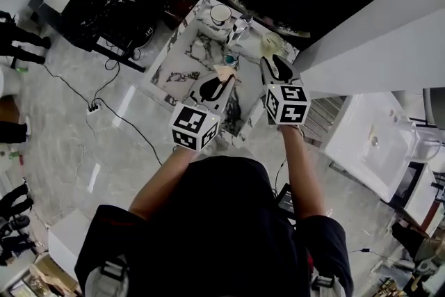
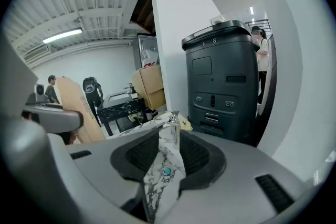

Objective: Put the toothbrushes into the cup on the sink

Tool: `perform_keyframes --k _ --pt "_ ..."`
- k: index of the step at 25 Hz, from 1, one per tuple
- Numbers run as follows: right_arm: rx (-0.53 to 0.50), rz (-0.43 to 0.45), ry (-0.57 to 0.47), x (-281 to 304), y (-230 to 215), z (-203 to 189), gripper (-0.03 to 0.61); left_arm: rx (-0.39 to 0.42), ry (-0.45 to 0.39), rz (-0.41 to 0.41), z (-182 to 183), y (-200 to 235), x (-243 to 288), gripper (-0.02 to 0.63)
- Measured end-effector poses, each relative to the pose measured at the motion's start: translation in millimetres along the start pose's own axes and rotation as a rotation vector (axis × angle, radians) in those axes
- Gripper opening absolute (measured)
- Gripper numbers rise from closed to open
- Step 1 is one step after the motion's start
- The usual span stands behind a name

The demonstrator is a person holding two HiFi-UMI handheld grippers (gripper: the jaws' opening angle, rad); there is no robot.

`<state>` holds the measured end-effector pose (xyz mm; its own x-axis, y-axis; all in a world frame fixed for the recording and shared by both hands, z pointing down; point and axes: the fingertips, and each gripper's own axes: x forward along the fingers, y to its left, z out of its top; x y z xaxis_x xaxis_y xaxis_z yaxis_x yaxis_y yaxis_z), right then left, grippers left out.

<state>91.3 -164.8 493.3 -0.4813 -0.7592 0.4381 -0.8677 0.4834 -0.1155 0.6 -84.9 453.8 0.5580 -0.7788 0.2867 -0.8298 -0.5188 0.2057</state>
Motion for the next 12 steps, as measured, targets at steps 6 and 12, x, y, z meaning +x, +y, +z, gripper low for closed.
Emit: perform_keyframes --k 6,12 --pt "0.011 0.015 -0.032 -19 24 4 0.123 0.025 -0.022 -0.006 7 1 -16 0.044" --pt "0.021 0.011 -0.059 -40 49 7 0.090 0.049 -0.037 -0.023 9 -3 -37 0.044"
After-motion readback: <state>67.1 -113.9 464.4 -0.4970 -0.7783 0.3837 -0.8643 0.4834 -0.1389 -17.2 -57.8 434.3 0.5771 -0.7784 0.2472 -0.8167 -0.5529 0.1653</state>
